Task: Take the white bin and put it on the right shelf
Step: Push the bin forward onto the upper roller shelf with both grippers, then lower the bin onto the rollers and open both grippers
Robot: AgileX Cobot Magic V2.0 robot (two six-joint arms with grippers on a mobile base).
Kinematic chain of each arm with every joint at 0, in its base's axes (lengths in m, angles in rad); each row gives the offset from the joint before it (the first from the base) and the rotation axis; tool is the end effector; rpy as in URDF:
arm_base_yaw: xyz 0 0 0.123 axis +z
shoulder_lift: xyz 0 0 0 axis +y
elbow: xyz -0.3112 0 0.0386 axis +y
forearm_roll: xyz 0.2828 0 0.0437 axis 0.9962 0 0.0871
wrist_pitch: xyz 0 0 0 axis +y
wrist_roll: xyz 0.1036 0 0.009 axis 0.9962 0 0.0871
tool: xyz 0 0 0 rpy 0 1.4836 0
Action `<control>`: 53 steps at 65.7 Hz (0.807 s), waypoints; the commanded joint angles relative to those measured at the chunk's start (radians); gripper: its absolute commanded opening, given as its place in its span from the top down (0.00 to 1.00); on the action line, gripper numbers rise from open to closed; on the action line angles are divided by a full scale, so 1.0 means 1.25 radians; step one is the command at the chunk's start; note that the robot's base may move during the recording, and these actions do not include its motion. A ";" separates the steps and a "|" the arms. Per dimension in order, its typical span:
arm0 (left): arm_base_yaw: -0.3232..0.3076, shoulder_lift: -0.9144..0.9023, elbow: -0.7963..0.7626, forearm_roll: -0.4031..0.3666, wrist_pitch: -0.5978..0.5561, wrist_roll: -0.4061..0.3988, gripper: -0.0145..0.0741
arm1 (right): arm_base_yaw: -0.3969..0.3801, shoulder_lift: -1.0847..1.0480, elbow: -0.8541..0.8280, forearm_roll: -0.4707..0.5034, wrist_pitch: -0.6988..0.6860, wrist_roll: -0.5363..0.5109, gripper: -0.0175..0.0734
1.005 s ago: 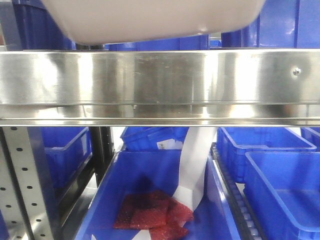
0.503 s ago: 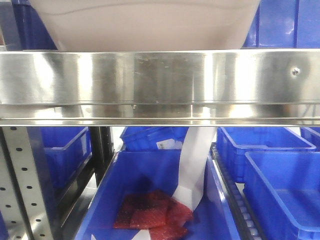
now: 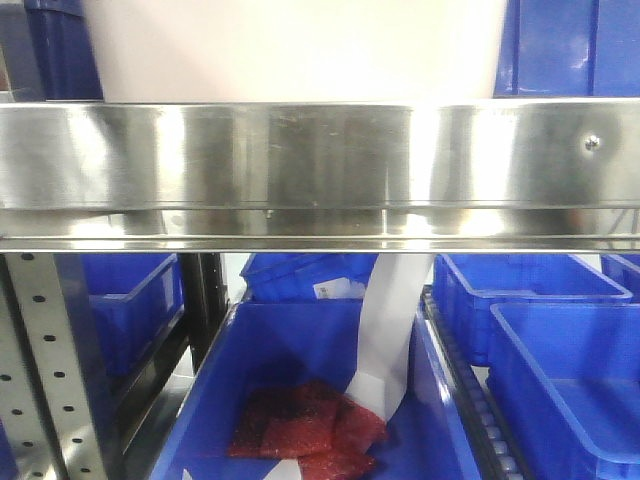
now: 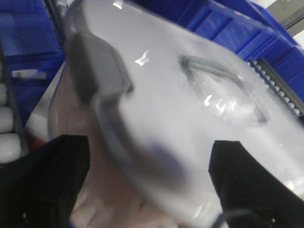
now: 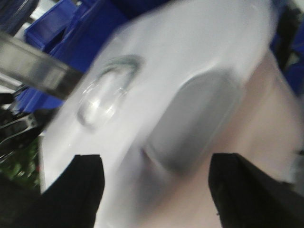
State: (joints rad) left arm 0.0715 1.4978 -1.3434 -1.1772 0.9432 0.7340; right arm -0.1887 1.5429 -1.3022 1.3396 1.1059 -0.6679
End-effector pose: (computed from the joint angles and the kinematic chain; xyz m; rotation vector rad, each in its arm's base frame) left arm 0.3653 -0.0518 0.3996 0.2039 2.0521 -0.9795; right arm 0.3684 0.0218 0.3820 -0.0007 2.0588 1.2590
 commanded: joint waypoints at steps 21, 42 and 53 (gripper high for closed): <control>0.008 -0.031 -0.029 -0.038 -0.018 0.002 0.42 | -0.053 -0.030 -0.030 0.042 0.051 -0.005 0.28; 0.008 -0.031 -0.029 -0.079 -0.030 0.002 0.96 | -0.053 -0.030 -0.030 0.042 0.011 -0.005 0.75; -0.002 -0.053 -0.046 -0.017 -0.070 -0.051 0.97 | -0.051 -0.055 -0.045 0.016 -0.034 0.003 0.74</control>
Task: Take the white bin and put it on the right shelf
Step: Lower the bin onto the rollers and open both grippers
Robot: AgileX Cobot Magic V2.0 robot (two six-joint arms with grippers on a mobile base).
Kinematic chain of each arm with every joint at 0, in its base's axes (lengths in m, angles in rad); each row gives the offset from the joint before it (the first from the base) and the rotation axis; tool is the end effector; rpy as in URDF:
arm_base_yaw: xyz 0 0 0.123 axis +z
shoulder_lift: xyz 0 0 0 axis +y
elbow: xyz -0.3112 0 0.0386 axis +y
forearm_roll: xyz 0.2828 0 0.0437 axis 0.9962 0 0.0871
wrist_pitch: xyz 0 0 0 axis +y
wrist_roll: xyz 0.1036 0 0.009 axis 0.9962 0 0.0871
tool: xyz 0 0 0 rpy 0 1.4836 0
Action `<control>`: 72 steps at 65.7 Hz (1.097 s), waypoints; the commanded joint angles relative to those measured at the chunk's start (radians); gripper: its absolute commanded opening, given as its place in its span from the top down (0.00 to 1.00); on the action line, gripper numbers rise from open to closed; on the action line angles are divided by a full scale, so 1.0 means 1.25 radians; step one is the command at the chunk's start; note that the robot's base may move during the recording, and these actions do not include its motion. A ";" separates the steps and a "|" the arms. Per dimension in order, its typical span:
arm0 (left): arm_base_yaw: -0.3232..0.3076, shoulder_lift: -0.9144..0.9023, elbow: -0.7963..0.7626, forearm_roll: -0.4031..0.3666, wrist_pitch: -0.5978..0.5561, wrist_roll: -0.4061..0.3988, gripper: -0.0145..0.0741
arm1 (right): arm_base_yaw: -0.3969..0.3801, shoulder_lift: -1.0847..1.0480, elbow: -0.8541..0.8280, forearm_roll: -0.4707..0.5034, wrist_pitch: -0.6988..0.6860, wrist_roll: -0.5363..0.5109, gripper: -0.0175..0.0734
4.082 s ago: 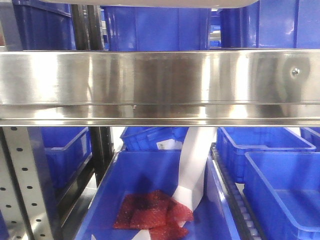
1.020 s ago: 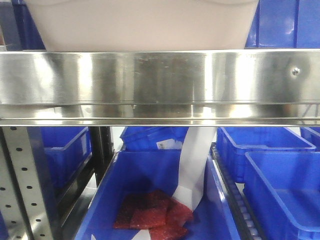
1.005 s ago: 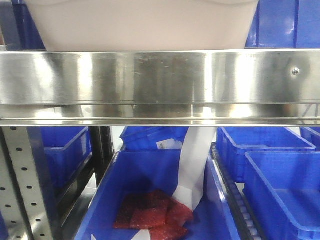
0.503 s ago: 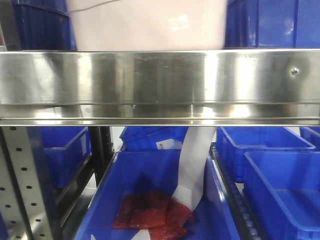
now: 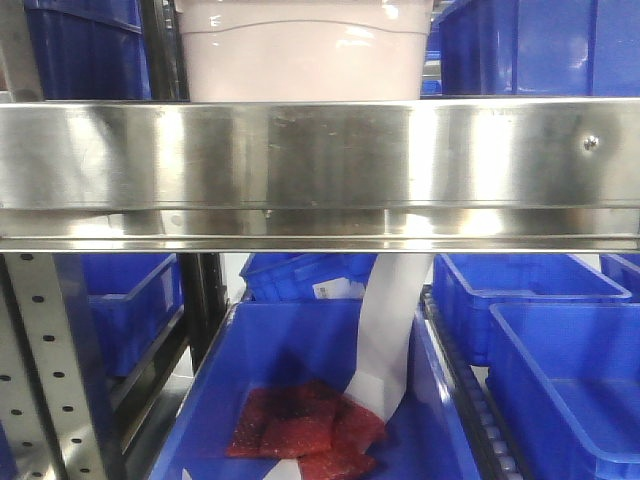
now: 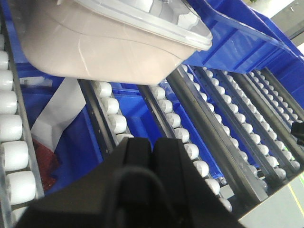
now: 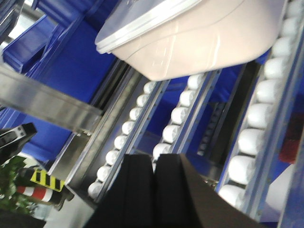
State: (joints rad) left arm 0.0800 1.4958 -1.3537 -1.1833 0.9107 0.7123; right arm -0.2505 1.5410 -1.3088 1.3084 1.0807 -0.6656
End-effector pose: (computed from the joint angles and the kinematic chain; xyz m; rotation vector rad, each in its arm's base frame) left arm 0.3682 -0.0468 0.4049 0.1518 2.0305 -0.9646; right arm 0.3703 -0.0033 0.3820 0.0635 2.0555 1.1714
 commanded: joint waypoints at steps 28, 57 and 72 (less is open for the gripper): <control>-0.134 -0.327 0.157 0.440 -0.562 -0.357 0.97 | 0.165 -0.319 0.025 -0.335 -0.489 0.149 0.74; -0.141 -0.768 0.674 0.544 -0.687 -0.352 0.97 | 0.197 -0.716 0.578 -0.340 -0.820 -0.044 0.75; -0.141 -0.985 0.786 0.560 -0.613 -0.352 0.97 | 0.196 -1.001 0.779 -0.340 -0.742 -0.044 0.75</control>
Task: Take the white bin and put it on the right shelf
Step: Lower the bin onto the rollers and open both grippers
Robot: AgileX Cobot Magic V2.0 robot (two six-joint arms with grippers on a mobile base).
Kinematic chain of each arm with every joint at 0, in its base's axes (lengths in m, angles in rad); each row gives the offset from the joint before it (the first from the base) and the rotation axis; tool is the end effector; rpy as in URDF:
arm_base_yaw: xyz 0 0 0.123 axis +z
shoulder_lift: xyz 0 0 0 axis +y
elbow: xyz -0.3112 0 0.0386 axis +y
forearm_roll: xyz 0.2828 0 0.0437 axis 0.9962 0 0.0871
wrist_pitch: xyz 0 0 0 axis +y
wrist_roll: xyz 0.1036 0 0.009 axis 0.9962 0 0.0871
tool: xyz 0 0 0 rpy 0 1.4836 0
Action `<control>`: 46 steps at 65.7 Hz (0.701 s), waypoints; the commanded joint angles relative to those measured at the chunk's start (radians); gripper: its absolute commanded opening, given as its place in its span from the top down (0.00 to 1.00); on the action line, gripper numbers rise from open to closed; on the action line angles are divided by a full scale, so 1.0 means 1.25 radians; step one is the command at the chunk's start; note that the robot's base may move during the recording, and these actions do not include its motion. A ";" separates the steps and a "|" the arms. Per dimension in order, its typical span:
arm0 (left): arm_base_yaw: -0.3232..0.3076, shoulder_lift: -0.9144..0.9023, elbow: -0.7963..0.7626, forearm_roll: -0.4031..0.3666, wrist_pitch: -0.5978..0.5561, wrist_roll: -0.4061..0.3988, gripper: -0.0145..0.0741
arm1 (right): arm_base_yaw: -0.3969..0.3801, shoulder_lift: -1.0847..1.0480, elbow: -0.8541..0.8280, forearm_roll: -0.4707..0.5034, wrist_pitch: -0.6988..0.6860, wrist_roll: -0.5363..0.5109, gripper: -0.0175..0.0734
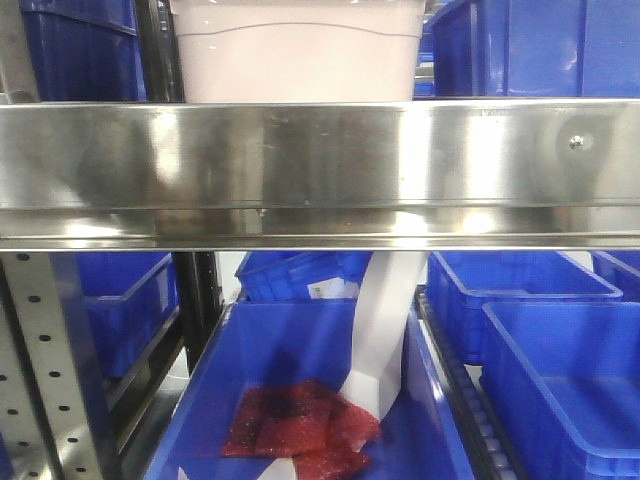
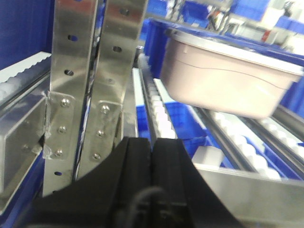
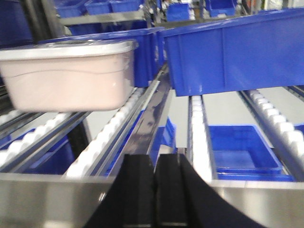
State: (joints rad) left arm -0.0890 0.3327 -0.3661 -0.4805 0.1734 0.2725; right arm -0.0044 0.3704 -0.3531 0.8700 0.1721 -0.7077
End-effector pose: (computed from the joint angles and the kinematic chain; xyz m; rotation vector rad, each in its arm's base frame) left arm 0.1021 -0.0175 0.3107 -0.0287 1.6115 -0.2893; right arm 0.1104 0.0132 0.3061 0.0270 1.6164 0.2221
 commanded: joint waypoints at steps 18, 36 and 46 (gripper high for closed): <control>-0.006 -0.204 0.003 -0.002 0.075 0.000 0.97 | -0.001 -0.291 0.069 0.011 0.061 -0.011 0.75; -0.006 -0.205 0.003 -0.009 0.075 0.000 0.97 | -0.001 -0.302 0.069 0.011 0.063 -0.011 0.75; -0.006 -0.205 0.003 -0.009 0.075 0.000 0.97 | -0.001 -0.302 0.069 0.011 0.063 -0.011 0.75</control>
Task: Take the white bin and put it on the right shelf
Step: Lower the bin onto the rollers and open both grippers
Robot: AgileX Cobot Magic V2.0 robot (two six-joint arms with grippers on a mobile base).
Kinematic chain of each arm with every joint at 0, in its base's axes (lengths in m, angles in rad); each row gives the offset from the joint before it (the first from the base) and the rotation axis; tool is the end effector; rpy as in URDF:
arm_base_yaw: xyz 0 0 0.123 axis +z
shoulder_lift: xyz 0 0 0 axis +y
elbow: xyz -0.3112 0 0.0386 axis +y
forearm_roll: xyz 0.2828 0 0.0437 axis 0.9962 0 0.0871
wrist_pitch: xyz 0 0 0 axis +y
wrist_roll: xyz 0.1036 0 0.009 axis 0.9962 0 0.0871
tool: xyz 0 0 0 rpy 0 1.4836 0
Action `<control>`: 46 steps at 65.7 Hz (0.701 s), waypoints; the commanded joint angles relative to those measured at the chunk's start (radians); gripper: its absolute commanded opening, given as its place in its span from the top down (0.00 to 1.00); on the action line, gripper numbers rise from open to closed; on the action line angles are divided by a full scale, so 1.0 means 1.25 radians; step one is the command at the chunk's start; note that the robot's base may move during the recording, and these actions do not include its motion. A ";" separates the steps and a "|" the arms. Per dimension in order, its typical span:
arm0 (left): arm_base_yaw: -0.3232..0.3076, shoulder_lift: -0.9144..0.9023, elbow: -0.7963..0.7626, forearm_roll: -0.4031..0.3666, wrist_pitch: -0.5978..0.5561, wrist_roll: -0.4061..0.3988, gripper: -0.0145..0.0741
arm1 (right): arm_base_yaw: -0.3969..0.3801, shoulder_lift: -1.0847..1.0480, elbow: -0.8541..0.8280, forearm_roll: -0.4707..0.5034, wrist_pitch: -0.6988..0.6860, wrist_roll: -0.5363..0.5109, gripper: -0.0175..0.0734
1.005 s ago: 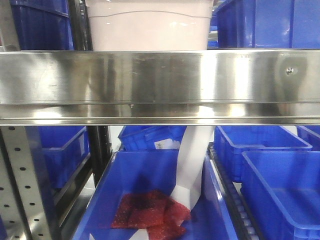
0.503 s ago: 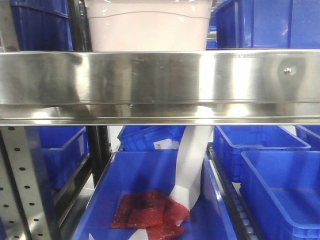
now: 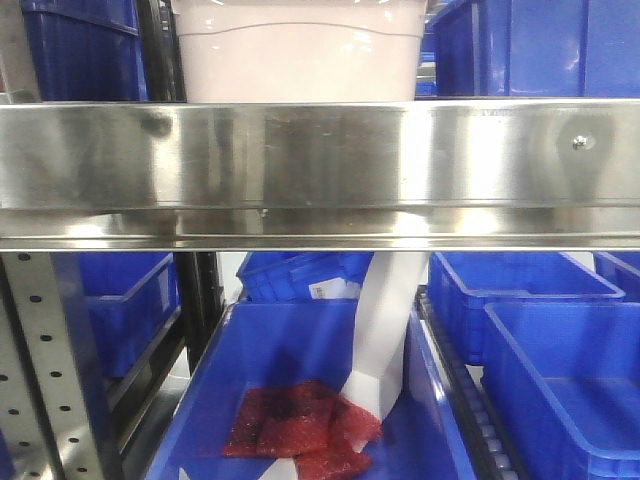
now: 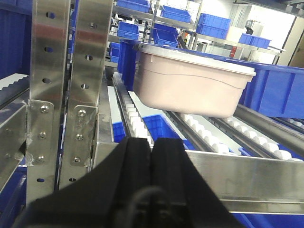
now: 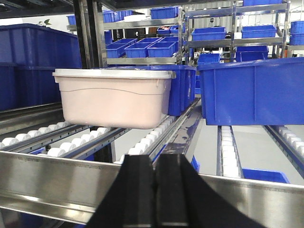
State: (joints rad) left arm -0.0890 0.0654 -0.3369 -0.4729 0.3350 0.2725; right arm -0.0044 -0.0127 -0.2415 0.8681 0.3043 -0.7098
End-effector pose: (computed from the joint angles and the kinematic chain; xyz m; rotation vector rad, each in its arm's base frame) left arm 0.0537 -0.0205 0.3057 0.0538 1.5211 -0.3270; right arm 0.0514 0.0236 0.2853 -0.0906 1.4361 0.2722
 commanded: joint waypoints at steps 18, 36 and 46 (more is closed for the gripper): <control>-0.006 0.008 -0.021 -0.015 -0.054 0.000 0.97 | -0.001 0.004 -0.004 0.013 -0.051 -0.009 0.75; -0.006 0.008 -0.021 -0.015 -0.054 0.000 0.97 | 0.032 0.004 0.104 -0.419 -0.276 0.169 0.75; -0.006 0.008 -0.021 -0.015 -0.054 0.000 0.97 | 0.032 0.003 0.198 -0.654 -0.367 0.503 0.75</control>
State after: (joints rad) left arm -0.0890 0.0654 -0.3369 -0.4729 0.3350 0.2725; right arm 0.0352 -0.0127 -0.0083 0.1835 -0.0351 -0.2547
